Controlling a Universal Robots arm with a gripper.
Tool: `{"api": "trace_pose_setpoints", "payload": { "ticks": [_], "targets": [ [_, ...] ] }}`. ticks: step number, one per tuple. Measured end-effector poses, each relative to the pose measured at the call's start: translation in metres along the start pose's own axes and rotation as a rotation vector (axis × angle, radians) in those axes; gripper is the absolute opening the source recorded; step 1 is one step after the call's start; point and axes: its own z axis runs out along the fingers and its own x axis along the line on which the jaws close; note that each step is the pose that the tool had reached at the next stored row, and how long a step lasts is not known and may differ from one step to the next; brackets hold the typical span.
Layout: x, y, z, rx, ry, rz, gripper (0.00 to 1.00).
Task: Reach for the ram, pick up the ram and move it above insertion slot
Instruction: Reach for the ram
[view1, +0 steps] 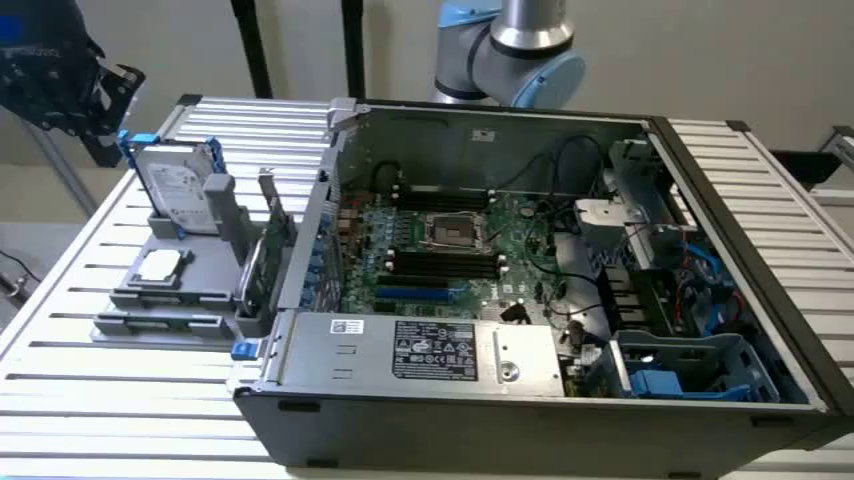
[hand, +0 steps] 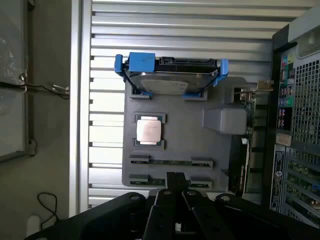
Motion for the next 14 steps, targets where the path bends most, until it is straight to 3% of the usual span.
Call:
{"api": "trace_pose_setpoints", "payload": {
  "ticks": [14],
  "targets": [
    [-0.0003,-0.0007,0.0000,0.0001,0.0001,0.000,0.11]
  ]
}}
